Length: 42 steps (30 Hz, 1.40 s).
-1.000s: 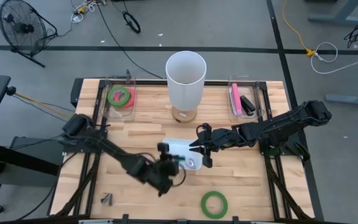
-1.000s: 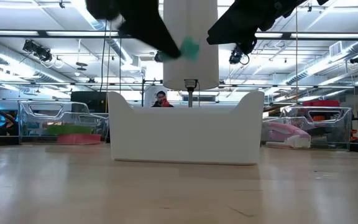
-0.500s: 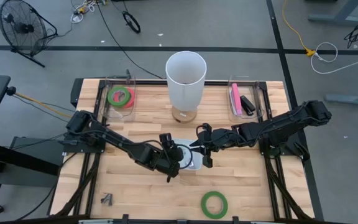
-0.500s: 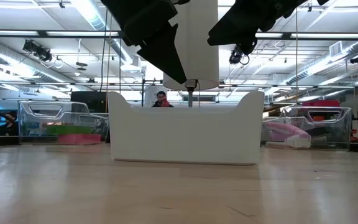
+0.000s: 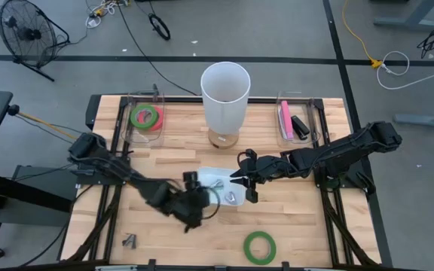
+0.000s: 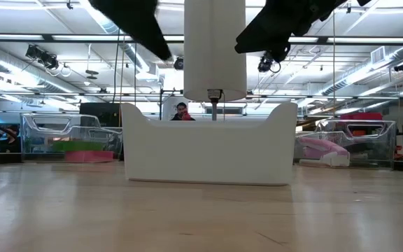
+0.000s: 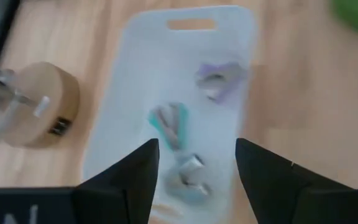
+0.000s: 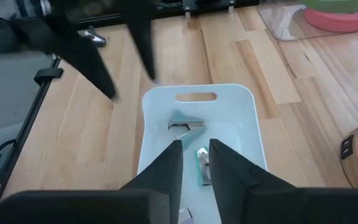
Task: Pick and place Stapler, Stapler remover, tape
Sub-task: Put the black stapler remover into the white bin
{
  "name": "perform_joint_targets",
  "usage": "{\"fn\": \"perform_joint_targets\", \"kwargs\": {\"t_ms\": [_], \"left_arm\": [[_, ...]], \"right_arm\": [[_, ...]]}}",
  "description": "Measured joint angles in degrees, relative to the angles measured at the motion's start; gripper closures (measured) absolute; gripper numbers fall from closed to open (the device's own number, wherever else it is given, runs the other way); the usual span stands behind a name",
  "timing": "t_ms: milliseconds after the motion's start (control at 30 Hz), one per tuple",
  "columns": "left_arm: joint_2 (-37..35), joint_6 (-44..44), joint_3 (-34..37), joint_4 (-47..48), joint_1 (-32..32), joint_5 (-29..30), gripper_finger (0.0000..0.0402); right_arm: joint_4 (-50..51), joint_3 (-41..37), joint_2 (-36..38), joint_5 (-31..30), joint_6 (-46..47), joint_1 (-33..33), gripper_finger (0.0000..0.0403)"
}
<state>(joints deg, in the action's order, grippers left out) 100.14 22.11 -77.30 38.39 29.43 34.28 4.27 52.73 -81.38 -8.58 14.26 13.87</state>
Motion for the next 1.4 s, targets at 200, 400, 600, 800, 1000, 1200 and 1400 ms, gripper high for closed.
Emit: {"fn": "perform_joint_targets", "kwargs": {"t_ms": [200, 400, 600, 800, 1000, 1200, 1400], "left_arm": [[-6.2, 9.1, -0.1, 4.9, 7.0, -2.3, 0.02], [-8.5, 25.6, -0.1, 12.3, 14.8, -9.9, 0.0204], [-8.1, 49.0, 0.0, 23.8, 22.5, -13.5, 0.0205], [-8.0, 67.7, 0.0, 28.3, 30.2, -19.4, 0.0205], [-7.5, 81.4, 0.0, 27.2, 36.4, -21.6, 0.0205], [-6.3, 93.0, 0.0, 26.7, 39.8, -22.1, 0.0205], [-2.0, 100.2, 0.0, 24.9, 40.3, -23.2, 0.0204]], "right_arm": [[0.1, 0.0, 0.0, 0.0, 0.1, 0.0, 0.0321], [0.1, 0.0, 0.0, 0.0, 0.2, 0.0, 0.0321], [0.1, 0.0, 0.0, 0.0, 0.2, 0.0, 0.0321], [0.0, 0.0, 0.0, 0.0, 0.2, 0.0, 0.0321], [0.0, 0.0, 0.0, 0.0, -1.4, 0.0, 0.0321], [-0.3, 0.0, 0.0, 0.0, -2.5, 0.0, 0.0321], [-0.7, 0.0, 0.0, 0.0, -5.5, 0.0, 0.0321]]}}
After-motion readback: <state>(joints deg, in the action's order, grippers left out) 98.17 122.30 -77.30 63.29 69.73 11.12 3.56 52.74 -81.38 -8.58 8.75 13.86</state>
